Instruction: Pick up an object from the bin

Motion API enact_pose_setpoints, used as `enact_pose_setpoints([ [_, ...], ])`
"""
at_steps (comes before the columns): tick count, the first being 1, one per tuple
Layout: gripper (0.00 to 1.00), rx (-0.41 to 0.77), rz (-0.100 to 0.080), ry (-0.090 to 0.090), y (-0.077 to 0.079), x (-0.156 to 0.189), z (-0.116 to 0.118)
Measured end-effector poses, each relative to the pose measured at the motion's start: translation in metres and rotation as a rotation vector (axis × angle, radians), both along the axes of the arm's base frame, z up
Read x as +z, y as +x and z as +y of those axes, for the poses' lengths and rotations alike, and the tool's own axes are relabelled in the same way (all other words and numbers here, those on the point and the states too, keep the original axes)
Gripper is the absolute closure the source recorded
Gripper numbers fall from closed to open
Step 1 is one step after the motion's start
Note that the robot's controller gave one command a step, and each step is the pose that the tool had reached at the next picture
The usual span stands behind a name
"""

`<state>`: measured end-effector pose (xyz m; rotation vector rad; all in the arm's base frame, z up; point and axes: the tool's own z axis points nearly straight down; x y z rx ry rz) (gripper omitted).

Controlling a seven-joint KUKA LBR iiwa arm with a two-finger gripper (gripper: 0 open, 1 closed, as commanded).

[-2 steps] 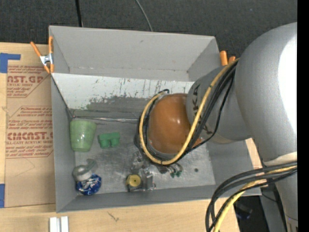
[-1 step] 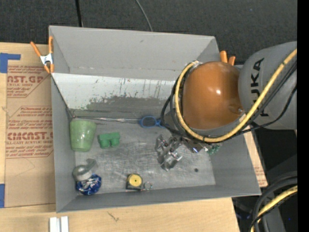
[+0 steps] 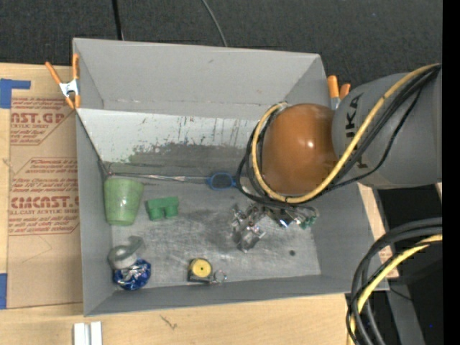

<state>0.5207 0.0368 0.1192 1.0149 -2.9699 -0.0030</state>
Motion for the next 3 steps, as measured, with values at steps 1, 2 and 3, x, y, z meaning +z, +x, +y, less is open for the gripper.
enact_pose_setpoints([
  [1,1.0,-0.095,-0.013,-0.001,-0.011,0.099,-0.033],
  [2,1.0,-0.101,-0.003,0.001,0.048,0.008,-0.036],
  [3,1.0,-0.135,-0.002,0.002,0.041,-0.019,0.0],
])
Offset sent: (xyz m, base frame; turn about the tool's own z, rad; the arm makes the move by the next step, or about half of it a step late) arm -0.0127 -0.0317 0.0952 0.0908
